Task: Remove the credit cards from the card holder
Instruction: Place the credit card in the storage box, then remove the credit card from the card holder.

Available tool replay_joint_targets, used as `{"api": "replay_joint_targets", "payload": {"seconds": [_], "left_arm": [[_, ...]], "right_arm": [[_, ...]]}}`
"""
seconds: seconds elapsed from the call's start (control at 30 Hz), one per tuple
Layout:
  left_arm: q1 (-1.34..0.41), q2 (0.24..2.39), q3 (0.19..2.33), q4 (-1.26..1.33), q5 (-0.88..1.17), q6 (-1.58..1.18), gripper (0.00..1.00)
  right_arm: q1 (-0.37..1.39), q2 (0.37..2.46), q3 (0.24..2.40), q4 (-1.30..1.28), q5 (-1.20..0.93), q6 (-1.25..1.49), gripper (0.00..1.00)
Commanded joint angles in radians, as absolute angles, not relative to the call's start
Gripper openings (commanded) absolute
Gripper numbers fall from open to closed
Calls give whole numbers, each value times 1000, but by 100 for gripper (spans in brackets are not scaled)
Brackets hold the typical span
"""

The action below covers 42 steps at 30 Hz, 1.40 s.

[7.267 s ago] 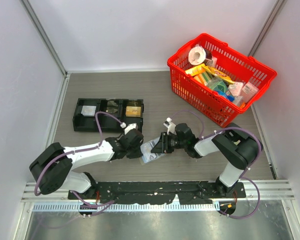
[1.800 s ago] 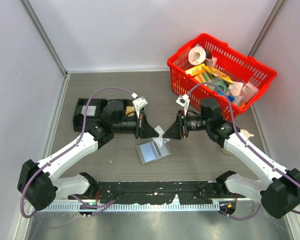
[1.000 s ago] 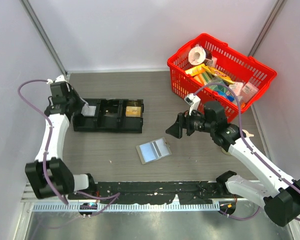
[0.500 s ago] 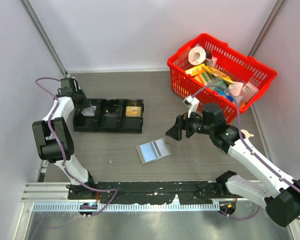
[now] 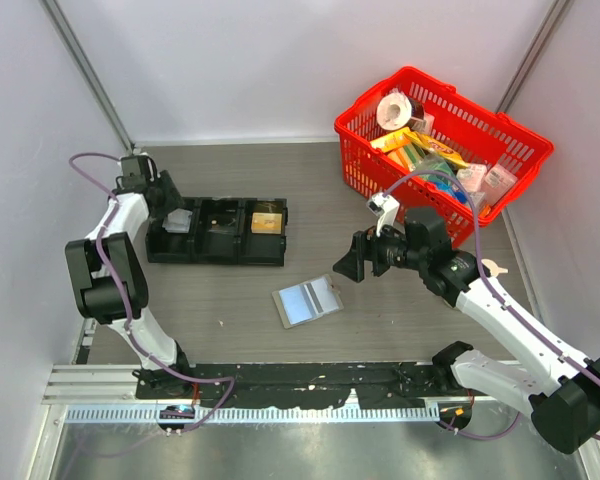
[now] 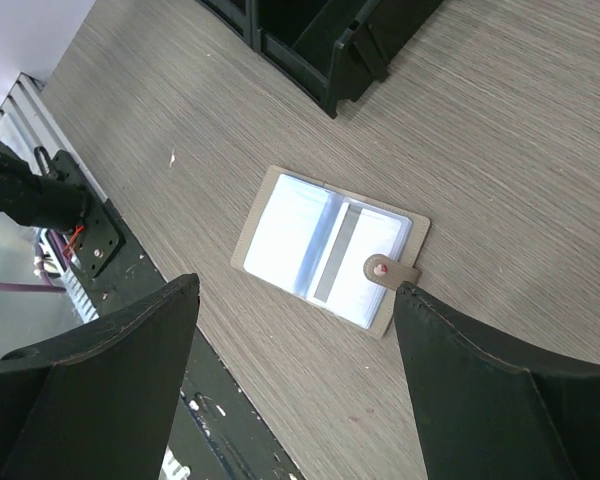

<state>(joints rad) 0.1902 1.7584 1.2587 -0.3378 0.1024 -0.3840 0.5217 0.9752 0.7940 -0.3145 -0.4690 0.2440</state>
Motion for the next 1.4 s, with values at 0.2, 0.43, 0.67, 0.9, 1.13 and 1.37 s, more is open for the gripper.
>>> {"api": "replay_joint_targets", "payload": {"seconds": [0.2,0.43,0.67,0.9,1.13,1.37], "left_arm": [[154,1576,1393,-563,-129,-356,78],[-66,1433,1365,-647,-178,-423,77],[-408,1269,1122,-552,-133,-609,69],[-720,1221,953,-440,-137,-793,60],[-896,1342,884,-301,-153,-883,50],[-911,1439,841,-262,-147,-903,42]], "right_arm": [[526,1022,833,-364,-396,229,82],[560,1066,848,-354,-370,233,79],[687,1155,862,-339,-259,245,69],[830,1272,885,-324,-153,273,66],[865,1391,874,-321,-75,293,66],[865,1471,856,-316,-46,293,63]]}}
